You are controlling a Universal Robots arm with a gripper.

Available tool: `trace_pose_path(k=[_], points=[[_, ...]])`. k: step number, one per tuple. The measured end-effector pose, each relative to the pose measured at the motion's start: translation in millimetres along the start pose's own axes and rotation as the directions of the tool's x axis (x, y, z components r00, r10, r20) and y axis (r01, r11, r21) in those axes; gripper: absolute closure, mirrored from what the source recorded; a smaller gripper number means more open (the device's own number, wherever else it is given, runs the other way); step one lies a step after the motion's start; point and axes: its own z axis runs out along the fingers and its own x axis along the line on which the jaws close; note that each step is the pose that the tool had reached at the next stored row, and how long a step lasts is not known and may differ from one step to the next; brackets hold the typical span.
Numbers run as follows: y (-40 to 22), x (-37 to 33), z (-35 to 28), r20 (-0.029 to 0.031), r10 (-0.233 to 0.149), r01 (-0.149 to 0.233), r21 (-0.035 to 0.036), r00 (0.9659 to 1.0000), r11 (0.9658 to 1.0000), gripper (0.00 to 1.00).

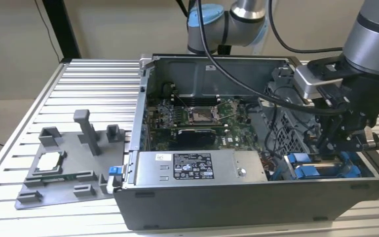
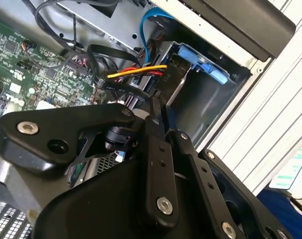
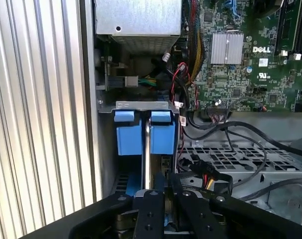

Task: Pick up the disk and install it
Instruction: 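Insert the second disk wire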

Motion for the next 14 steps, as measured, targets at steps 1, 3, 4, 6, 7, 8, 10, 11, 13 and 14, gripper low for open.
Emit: trace_pose_path(k=[1,3,4,6,7,8,10,11,13,14], points=[[0.0,0.0,0.2,-0.0001,0.0,0.0,0.0,1.0,1.0,1.0],[0.3,0.1,2.2,0.0004,0.0,0.0,0.0,1.0,1.0,1.0],[0.5,0.1,3.3,0.0001,0.0,0.0,0.0,1.0,1.0,1.0],[0.8,0.1,5.3,0.0003,0.0,0.0,0.0002,1.0,1.0,1.0],[0.9,0.1,5.9,0.0005,0.0,0.0,0.0006,1.0,1.0,1.0],[1.0,0.1,6.3,0.0011,0.0,0.0,0.0014,1.0,1.0,1.0],[1.1,0.0,7.1,0.0033,0.001,-0.001,0.0038,1.0,1.0,1.0],[1.2,0.0,7.5,0.0051,0.001,-0.001,0.0053,1.0,1.0,1.0],[1.3,-0.4,8.1,0.0086,0.001,-0.001,0.0085,1.0,1.0,1.0],[1.3,-0.5,8.3,0.0099,0.001,-0.002,0.0099,1.0,1.0,1.0]])
